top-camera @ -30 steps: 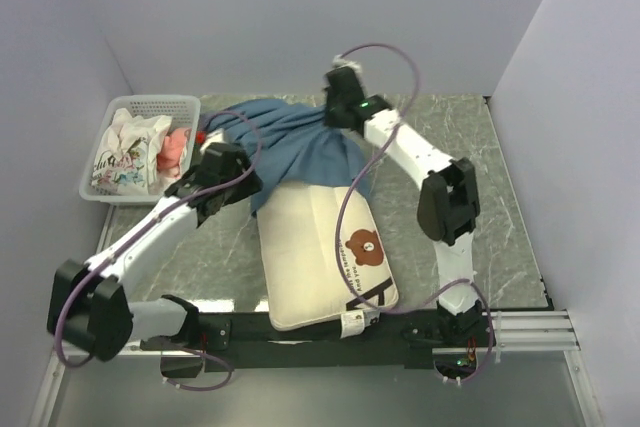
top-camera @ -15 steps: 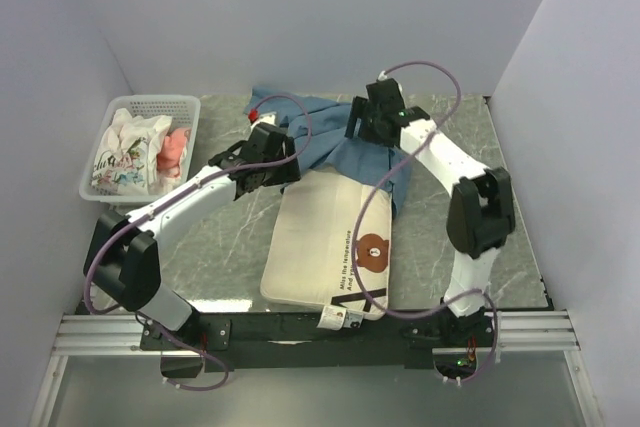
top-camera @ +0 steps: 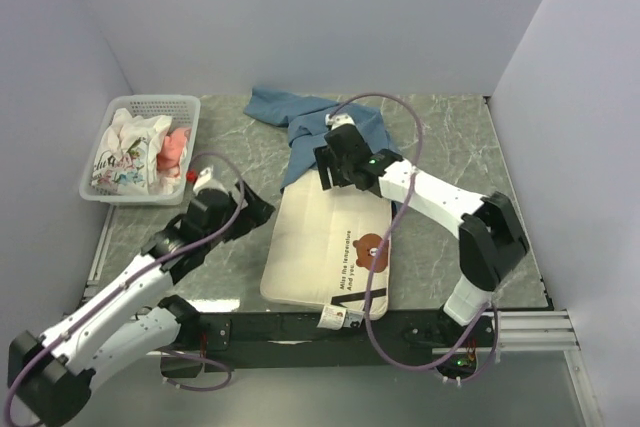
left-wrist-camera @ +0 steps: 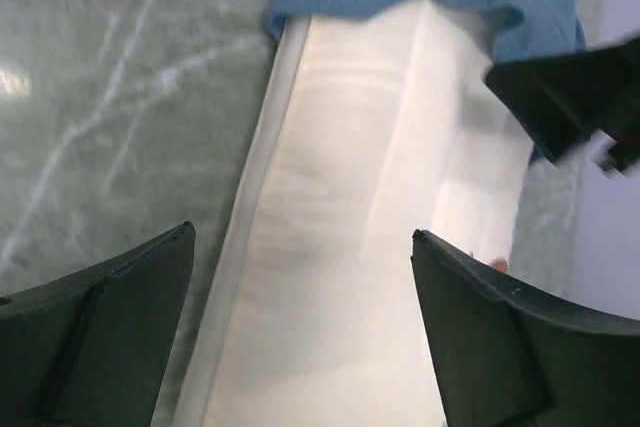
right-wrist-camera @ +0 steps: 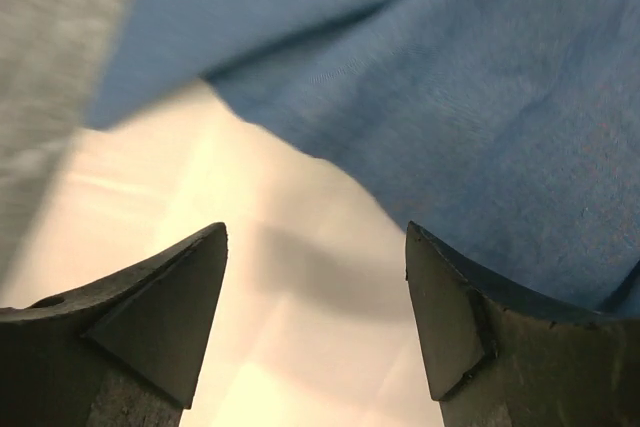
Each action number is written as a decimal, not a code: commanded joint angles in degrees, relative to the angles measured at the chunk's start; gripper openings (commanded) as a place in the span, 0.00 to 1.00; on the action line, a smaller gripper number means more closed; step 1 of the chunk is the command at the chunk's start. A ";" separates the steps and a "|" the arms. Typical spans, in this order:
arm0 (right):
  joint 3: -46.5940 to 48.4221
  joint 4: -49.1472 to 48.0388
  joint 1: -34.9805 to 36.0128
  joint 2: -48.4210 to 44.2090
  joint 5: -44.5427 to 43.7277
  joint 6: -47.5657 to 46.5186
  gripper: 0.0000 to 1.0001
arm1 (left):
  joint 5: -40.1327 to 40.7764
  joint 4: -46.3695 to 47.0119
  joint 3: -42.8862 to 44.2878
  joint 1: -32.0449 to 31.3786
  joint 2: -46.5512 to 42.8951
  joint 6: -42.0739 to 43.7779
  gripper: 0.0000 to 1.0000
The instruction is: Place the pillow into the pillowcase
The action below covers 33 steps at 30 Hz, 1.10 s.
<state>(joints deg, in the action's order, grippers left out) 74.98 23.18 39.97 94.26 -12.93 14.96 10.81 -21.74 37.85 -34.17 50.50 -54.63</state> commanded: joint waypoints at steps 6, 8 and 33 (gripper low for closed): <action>4.11 -1.21 -0.24 7.51 -10.89 -7.93 0.78 | -10.27 -4.55 -10.77 -4.32 -9.53 -9.08 0.96; 6.49 -1.03 -0.24 8.92 -12.89 -8.37 0.78 | -13.09 -2.53 -12.96 -6.42 -10.24 -10.40 0.96; 4.30 9.86 4.58 -0.54 -6.06 -2.14 0.00 | -10.98 9.26 -2.88 -5.84 13.31 -2.35 0.01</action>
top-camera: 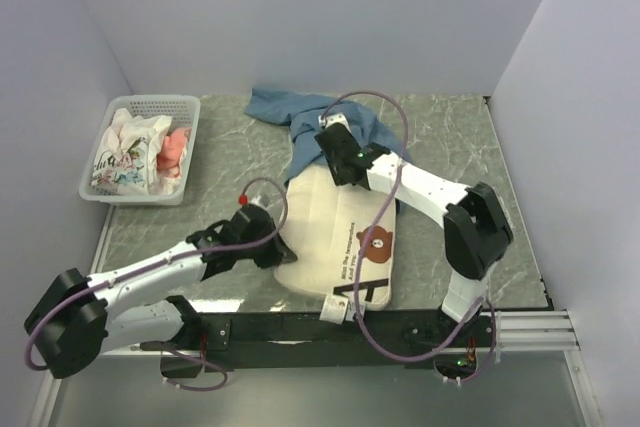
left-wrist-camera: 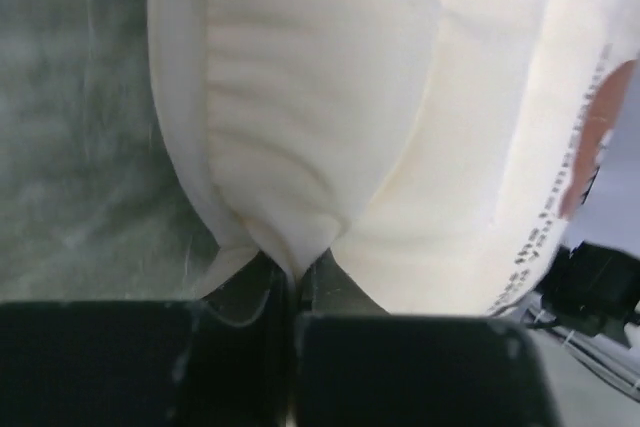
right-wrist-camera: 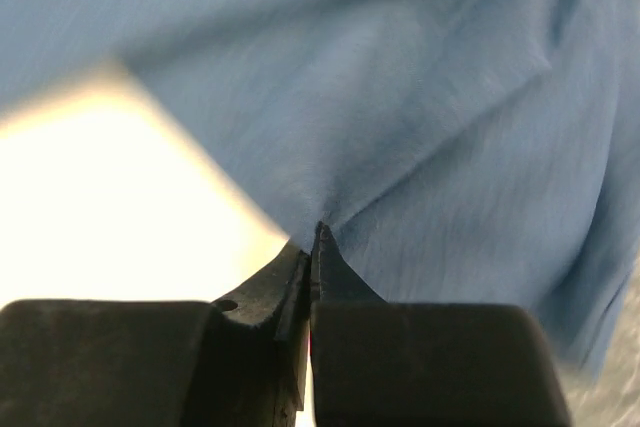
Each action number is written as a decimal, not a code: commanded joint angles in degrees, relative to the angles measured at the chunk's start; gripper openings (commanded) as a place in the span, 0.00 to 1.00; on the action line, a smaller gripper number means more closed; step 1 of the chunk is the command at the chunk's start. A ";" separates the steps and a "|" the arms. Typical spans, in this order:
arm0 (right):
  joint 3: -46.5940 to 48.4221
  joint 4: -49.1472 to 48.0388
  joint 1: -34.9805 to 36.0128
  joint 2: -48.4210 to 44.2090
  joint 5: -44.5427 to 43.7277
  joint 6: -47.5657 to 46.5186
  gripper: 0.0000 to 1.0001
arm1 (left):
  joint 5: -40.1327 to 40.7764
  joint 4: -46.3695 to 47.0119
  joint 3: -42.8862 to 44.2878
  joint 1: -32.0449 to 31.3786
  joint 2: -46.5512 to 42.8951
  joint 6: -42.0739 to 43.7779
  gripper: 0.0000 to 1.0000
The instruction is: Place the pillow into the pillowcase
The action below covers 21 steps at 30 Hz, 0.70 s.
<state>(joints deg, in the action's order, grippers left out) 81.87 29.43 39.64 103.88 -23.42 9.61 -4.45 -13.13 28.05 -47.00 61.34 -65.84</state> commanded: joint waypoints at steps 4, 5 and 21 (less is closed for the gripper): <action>-2.33 5.72 13.16 -15.71 9.43 6.83 0.00 | 0.42 1.78 12.45 19.03 3.87 14.94 0.01; -1.45 5.99 14.23 -16.24 10.32 7.70 0.00 | -1.07 1.44 16.21 22.19 6.57 16.09 0.01; 20.17 9.95 1.33 5.28 18.41 9.11 0.00 | 0.12 -14.54 38.57 32.67 11.09 24.10 0.98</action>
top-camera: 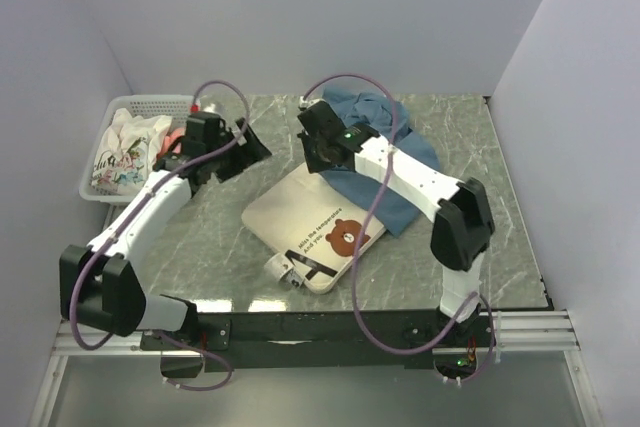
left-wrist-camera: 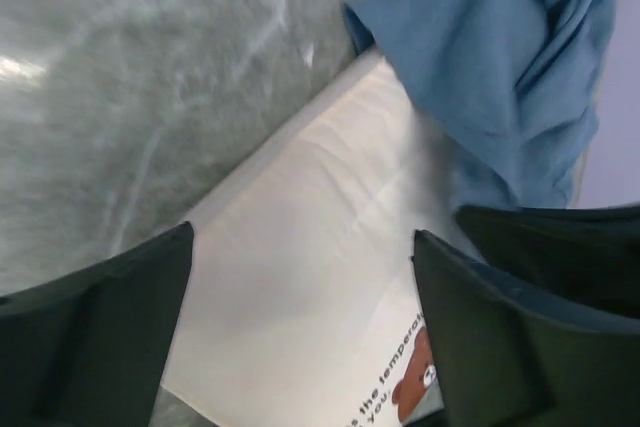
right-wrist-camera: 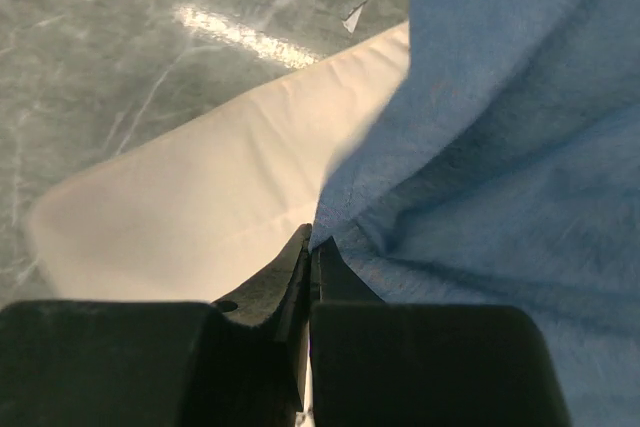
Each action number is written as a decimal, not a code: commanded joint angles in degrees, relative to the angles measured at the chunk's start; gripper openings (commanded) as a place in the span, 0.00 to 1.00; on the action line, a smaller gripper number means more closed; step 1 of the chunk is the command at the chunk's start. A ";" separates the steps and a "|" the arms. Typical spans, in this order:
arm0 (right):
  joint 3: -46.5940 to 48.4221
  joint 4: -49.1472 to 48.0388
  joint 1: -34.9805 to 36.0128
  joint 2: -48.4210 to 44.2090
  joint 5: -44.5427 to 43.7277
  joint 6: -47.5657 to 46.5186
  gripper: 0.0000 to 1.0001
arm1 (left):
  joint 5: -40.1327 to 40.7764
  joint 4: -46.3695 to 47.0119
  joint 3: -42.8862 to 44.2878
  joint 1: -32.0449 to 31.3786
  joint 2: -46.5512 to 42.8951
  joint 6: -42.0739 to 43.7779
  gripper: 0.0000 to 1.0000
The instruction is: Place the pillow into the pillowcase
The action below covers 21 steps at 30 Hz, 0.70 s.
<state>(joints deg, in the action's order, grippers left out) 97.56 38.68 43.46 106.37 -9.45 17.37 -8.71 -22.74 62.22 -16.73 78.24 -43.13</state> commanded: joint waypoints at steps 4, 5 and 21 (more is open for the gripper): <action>4.83 0.26 -5.40 4.46 3.65 1.71 0.00 | 8.53 -8.37 -5.56 2.49 -14.05 -5.54 0.99; 4.57 0.26 -5.75 4.46 3.65 1.71 0.00 | 10.45 -8.28 -8.66 2.49 -18.95 -9.99 0.99; -8.51 -5.10 -6.72 -6.78 0.32 1.71 0.46 | -0.44 22.29 -48.68 -15.15 -38.61 -31.39 0.99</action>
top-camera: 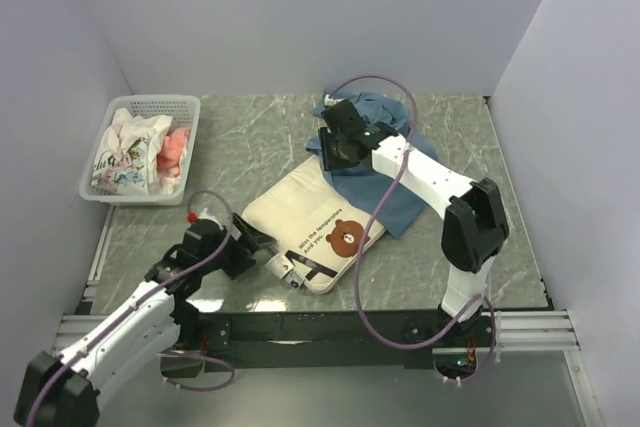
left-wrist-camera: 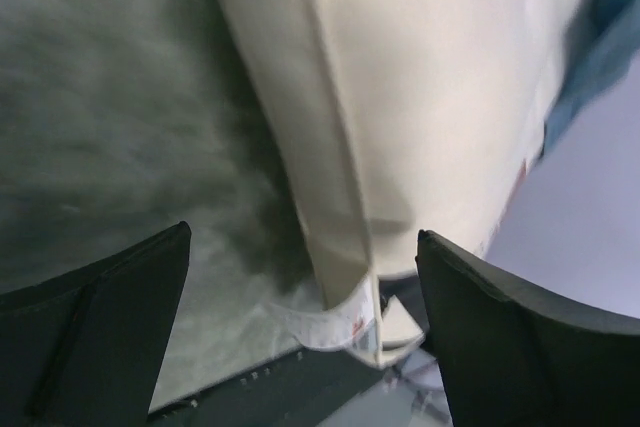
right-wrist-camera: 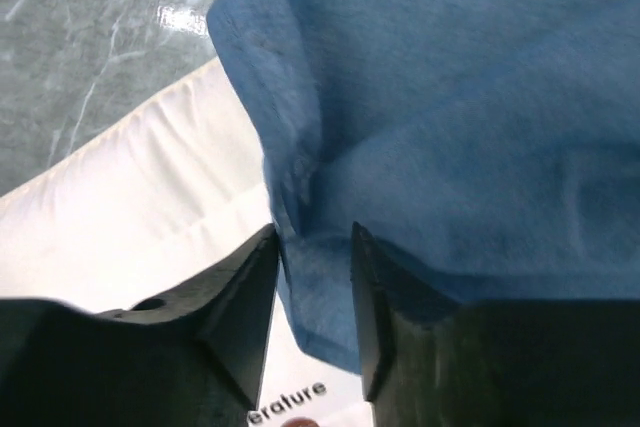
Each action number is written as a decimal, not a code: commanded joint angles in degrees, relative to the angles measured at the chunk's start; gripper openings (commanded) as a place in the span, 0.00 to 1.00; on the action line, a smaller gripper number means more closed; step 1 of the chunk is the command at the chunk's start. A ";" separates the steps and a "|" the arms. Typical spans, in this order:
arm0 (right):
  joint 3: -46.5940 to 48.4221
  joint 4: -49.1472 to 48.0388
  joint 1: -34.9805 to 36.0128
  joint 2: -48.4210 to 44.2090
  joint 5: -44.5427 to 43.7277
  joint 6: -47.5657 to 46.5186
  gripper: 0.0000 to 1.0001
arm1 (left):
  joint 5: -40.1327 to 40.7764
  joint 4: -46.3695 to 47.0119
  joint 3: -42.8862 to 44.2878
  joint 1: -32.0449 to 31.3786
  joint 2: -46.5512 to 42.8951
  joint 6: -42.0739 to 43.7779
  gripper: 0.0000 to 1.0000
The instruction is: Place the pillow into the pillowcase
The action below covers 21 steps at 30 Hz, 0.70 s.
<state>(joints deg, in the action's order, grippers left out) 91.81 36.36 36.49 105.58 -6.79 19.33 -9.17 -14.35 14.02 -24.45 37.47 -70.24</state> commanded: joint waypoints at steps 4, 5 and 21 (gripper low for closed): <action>-6.02 -2.96 0.34 -9.68 -3.58 -0.09 0.68 | 4.50 21.72 -1.97 -15.53 7.78 -6.93 0.99; -6.99 -2.96 0.25 -11.61 -4.11 0.00 0.71 | 4.95 24.69 -2.24 -16.15 10.49 -7.63 0.99; -38.28 -11.48 0.16 -30.96 -10.18 -0.35 0.87 | 6.63 32.90 8.82 -9.57 30.47 -2.10 0.14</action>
<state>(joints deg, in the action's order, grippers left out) 56.03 29.87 36.60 75.79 -15.46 19.66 -4.60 18.61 19.25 -38.02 68.53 -75.61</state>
